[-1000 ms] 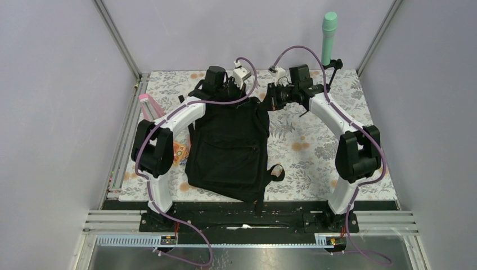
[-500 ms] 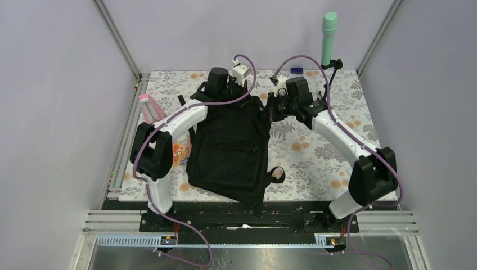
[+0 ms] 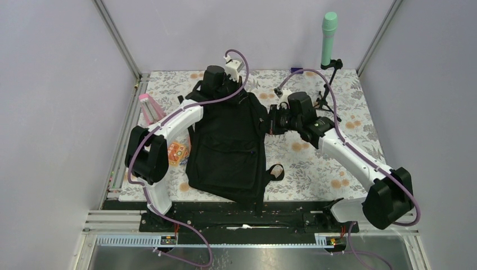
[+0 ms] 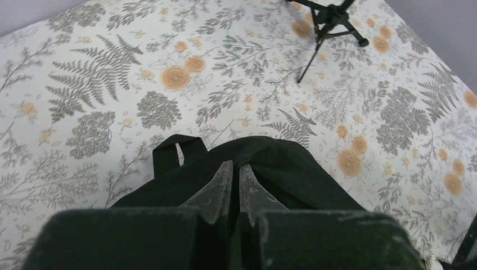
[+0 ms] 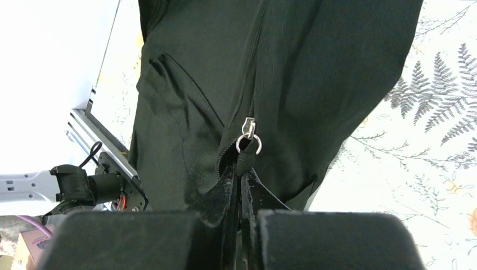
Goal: Pack the student bag
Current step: Zip the student bag at the center of the board.
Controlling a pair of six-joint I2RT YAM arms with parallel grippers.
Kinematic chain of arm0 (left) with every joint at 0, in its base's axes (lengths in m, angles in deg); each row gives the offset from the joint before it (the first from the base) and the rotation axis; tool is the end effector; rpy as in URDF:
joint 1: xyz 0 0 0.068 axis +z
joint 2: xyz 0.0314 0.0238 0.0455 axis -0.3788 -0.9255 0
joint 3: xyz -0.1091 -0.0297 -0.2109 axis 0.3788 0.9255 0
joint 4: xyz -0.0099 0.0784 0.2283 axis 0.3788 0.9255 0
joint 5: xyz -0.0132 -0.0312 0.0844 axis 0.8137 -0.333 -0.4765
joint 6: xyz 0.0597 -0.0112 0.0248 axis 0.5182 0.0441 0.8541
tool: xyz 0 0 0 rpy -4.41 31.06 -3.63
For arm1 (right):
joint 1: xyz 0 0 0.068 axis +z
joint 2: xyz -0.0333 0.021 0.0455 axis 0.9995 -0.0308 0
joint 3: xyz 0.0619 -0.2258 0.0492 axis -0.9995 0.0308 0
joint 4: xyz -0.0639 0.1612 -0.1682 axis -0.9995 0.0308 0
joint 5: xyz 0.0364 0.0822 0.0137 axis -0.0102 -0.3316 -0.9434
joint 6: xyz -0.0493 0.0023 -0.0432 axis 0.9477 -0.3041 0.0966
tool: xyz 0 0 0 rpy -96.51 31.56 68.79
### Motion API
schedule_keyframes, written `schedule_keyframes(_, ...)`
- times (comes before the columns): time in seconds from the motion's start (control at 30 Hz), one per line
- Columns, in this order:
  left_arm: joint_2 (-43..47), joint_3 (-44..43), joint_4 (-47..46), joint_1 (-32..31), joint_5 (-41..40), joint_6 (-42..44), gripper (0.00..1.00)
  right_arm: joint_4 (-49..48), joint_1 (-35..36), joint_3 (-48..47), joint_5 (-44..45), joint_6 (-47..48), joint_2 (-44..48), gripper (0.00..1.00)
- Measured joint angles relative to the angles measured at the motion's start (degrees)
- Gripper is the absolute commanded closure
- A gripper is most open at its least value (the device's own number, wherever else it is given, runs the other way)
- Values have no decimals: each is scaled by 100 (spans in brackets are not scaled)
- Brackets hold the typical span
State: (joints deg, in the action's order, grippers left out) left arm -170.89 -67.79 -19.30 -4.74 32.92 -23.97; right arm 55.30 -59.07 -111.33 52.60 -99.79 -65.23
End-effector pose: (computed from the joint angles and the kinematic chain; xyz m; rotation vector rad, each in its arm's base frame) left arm 0.3666 -0.2058 0.2756 0.5590 1.9277 -0.7202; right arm 0.2618 0.1668 0.2769 -0.3483 2.1401 0.9120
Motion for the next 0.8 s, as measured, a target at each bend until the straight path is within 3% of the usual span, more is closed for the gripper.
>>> schedule_keyframes(0.8, -11, -232, 1040, 431, -444, -1014, 100, -317, 1390, 1086, 1097, -774, 1016, 100)
